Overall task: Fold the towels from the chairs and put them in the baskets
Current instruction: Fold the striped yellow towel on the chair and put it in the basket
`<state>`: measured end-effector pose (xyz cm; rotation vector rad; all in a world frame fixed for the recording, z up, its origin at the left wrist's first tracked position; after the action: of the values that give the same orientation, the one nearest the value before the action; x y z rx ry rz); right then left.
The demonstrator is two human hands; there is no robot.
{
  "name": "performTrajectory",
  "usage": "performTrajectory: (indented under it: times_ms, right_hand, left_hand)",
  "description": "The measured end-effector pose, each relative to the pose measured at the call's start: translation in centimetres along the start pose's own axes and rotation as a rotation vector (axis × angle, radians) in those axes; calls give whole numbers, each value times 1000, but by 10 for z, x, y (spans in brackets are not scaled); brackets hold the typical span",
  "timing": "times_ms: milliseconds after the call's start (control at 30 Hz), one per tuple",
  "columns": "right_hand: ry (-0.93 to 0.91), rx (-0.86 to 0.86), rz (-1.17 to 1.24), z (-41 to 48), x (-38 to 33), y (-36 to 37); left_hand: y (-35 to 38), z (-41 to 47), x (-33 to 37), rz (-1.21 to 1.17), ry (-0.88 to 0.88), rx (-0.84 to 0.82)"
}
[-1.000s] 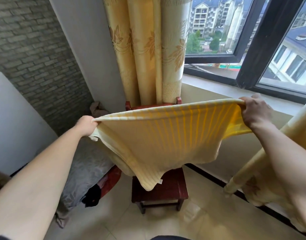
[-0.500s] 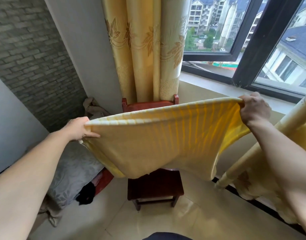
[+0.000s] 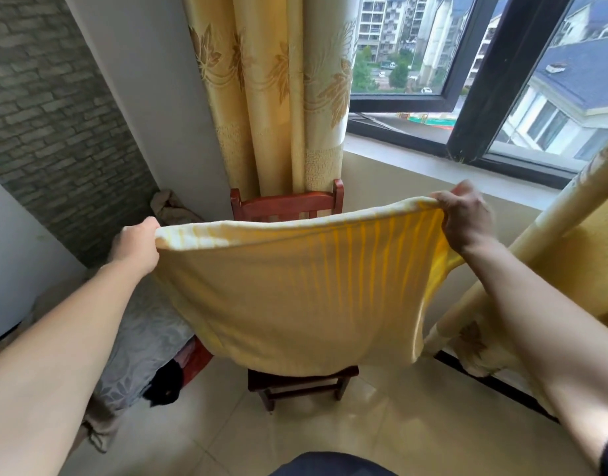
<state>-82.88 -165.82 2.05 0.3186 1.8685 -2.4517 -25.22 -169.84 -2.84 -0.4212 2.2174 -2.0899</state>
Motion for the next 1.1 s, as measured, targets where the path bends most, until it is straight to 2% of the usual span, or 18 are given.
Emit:
performTrajectory:
  times_ms: [133, 233, 333, 433, 600, 900, 1000, 1100]
  right_hand:
    - [-102, 23, -43, -8, -10, 3]
    - [-85, 28, -62, -10, -12, 4]
    - [-30, 5, -31, -8, -4, 5]
    - [41, 76, 3, -10, 19, -4]
    - [7, 248, -47, -12, 32, -18]
    - [140, 233, 37, -5, 56, -16]
    - [162, 191, 93, -12, 54, -20]
    - [156, 140, 153, -19, 53, -26]
  left_hand:
    - [3, -3, 8, 140, -15, 8]
    - [5, -7, 15, 159, -2, 0]
    - [7, -14, 26, 111, 54, -40]
    - [4, -21, 25, 6, 54, -55]
    - [-14, -36, 35, -24, 67, 97]
    - [-25, -70, 53, -4, 0, 218]
    - [-22, -78, 56, 8, -28, 170]
    - [-18, -77, 54, 33, -41, 6]
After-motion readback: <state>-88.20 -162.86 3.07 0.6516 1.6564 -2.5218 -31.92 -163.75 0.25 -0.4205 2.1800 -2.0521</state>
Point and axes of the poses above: each hand's wrist, its own z-axis towards the middle knuckle, its own y-axis out of the palm, x = y × z, the point moved 8 cm from there along z, towards the middle knuckle, and after that the axes turned 10 degrees about -x, right-handed, at the moved point
